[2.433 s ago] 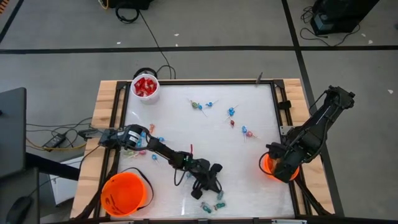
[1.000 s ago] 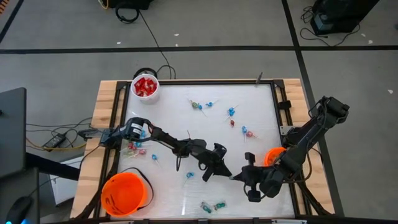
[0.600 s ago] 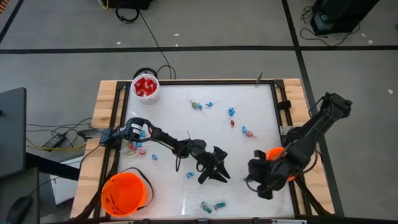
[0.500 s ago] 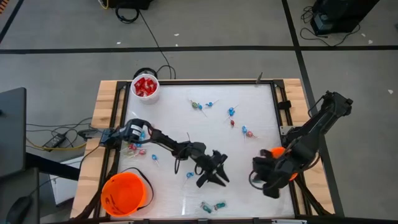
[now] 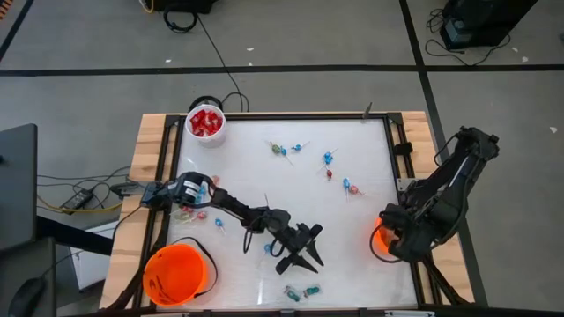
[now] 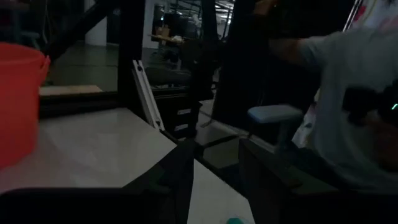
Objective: Sort candy by brand, put in halloween buckets
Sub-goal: Put the blue candy into the right orange bucket
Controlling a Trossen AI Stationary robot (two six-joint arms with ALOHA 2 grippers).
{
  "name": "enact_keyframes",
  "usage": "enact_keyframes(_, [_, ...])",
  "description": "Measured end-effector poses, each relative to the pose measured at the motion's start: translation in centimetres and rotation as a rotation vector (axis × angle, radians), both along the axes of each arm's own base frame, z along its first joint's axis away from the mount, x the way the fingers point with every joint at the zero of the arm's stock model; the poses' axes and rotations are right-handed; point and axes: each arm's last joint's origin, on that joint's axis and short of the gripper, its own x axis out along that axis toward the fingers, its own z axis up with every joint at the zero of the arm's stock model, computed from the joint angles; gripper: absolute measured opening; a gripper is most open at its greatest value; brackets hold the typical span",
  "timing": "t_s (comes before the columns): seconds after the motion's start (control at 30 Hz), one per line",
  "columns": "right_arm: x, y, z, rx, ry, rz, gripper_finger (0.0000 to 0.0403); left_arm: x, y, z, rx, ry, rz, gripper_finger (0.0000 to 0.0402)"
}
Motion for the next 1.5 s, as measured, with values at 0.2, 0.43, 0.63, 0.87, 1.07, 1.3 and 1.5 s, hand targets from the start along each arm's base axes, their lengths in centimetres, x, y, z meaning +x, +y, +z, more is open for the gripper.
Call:
enact_keyframes(0.2, [0.2, 0.4, -0.4, 0.019, -0.017, 0.006, 0.0091, 0.0, -0.6, -0.4, 0.072, -0.008, 0.066, 0.0133])
enact_keyframes(0.43, [0.5, 0.4, -0.3, -0.017, -0.091, 0.003, 0.0146, 0.1, -0.8, 0.3, 0.325, 0.163, 0.225, 0.0133])
enact_keyframes(0.63, [1.4, 0.9, -0.1, -0.056, -0.276, 0.061, 0.0149, -0.4, -1.6, 1.0, 0.451, 0.367, 0.163, 0.0133])
enact_keyframes(0.87, [1.8, 0.9, 0.0, -0.105, -0.352, 0.097, 0.0149, -3.4, -3.8, -0.1, 0.527, 0.630, -0.044, 0.0133])
enact_keyframes(1.07, [1.9, 0.5, -0.7, -0.192, -0.384, 0.125, 0.0149, -4.6, -6.0, 0.9, 0.555, 0.602, -0.069, 0.0133])
enact_keyframes(1.3, [2.1, 0.2, -1.1, -0.178, -0.341, 0.126, 0.0149, -4.8, -6.9, 1.5, 0.573, 0.540, -0.072, 0.0133])
enact_keyframes(1.5, [2.3, 0.1, -1.1, -0.182, -0.340, 0.127, 0.0149, -4.9, -8.5, 0.8, 0.574, 0.463, -0.117, 0.0133])
